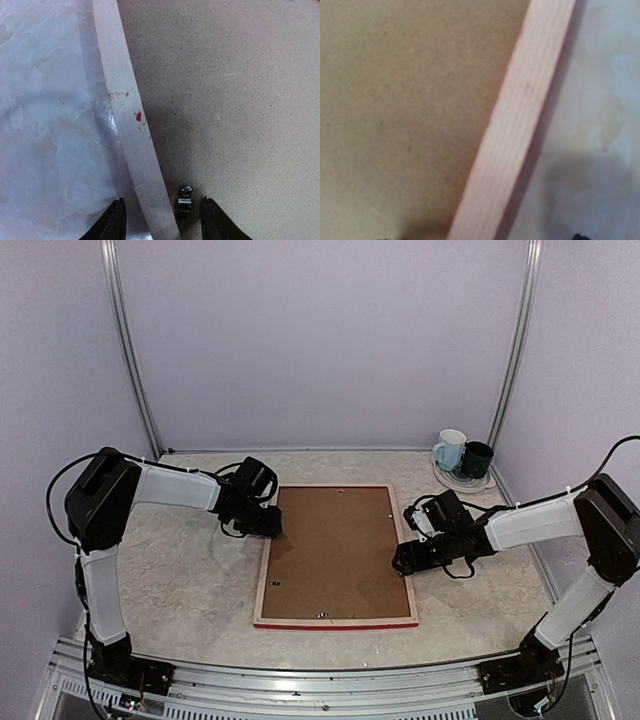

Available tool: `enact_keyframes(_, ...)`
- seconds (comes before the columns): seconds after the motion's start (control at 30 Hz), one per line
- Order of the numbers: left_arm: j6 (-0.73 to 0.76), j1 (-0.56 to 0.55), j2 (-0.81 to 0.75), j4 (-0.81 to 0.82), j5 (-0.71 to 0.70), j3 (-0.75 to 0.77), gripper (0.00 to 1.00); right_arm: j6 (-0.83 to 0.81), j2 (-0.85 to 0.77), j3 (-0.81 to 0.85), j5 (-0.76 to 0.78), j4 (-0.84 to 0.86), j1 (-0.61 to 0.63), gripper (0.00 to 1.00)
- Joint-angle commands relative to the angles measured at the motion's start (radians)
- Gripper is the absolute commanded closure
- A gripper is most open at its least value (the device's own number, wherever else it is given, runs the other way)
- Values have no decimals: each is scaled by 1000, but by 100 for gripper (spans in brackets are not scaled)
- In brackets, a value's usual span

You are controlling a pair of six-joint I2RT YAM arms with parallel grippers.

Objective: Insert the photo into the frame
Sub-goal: Press the fastener onto the backboard.

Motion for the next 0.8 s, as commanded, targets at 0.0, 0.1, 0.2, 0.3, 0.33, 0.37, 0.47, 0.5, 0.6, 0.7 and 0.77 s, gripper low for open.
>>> enact_keyframes(0.0, 24, -6, 38, -33, -10, 35, 53, 0, 35, -2, -27, -32, 6, 22)
enact_keyframes(0.1, 28, -6, 39, -39, -38, 36, 61, 0, 36, -2, -25, -30, 6, 22)
enact_keyframes(0.2, 32, -8, 43, -43, -54, 38, 68, -1, 41, -2, -29, -28, 6, 22)
enact_keyframes(0.3, 38, -13, 46, -49, -65, 39, 76, -1, 41, 0, -31, -28, 6, 22)
enact_keyframes(0.33, 40, -16, 47, -51, -70, 39, 78, -3, 40, 0, -30, -28, 6, 22)
enact_keyframes(0.37, 40, -18, 49, -53, -77, 40, 79, -4, 40, 1, -28, -29, 6, 22)
enact_keyframes(0.47, 38, -19, 52, -54, -81, 43, 82, -7, 41, 7, -30, -35, 6, 22)
enact_keyframes(0.5, 36, -20, 51, -55, -81, 41, 83, -8, 40, 8, -31, -37, 6, 22)
enact_keyframes(0.6, 32, -20, 43, -49, -82, 37, 83, -11, 34, 9, -26, -42, 6, 21)
enact_keyframes(0.7, 17, -17, 27, -30, -85, 26, 83, -12, 33, 12, -27, -49, 6, 22)
enact_keyframes(0.77, 3, -15, 6, -11, -82, 16, 83, -13, 30, 12, -30, -49, 6, 22)
